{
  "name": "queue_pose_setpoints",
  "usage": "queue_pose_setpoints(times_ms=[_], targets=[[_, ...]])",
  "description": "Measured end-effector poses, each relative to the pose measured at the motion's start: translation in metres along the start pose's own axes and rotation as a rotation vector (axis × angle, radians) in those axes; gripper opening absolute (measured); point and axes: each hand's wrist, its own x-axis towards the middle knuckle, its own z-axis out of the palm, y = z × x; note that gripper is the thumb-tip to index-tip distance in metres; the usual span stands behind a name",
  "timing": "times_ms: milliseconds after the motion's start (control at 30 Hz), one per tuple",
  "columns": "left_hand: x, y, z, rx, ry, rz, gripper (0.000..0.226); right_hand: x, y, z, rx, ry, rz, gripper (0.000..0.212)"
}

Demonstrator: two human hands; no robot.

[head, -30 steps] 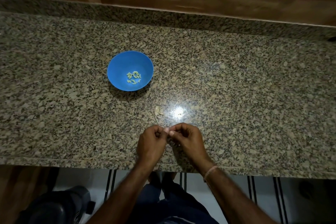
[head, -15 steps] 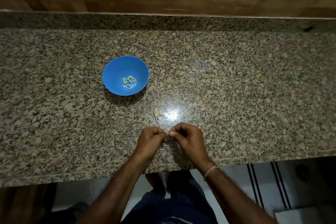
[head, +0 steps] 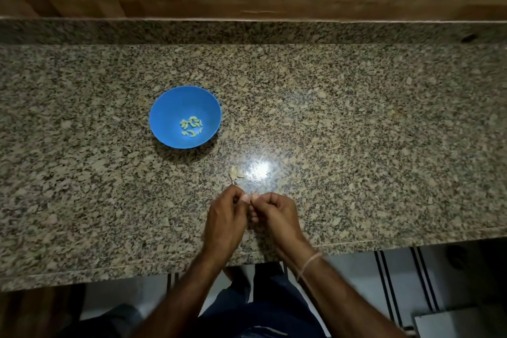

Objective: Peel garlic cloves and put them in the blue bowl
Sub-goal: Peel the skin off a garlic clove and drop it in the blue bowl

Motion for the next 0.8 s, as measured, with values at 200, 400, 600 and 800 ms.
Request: queue_pose_setpoints(times_ms=[200,400,600,800], targets=[[0.003,0.003,0.012,0.045,-0.045,-0.021,0.023,0.009,0.003,-0.003,-0.460,0.144,-0.357,0.024],[0.013,0.011,0.012,-0.528,-0.282,-0.554,0.026,0.013,0.003,-0.013,-0.638,0.111,-0.593,0.022],[0.007,0.003,0.014,-0.069,-0.154,-0.132,0.025,0.017,-0.007,-0.010,-0.556,0.078,-0.326,0.027],[0.009,-0.003,0.011,0.040,-0.165,-0.021,0.024,0.022,-0.009,-0.011,-0.673,0.031,-0.368,0.037]])
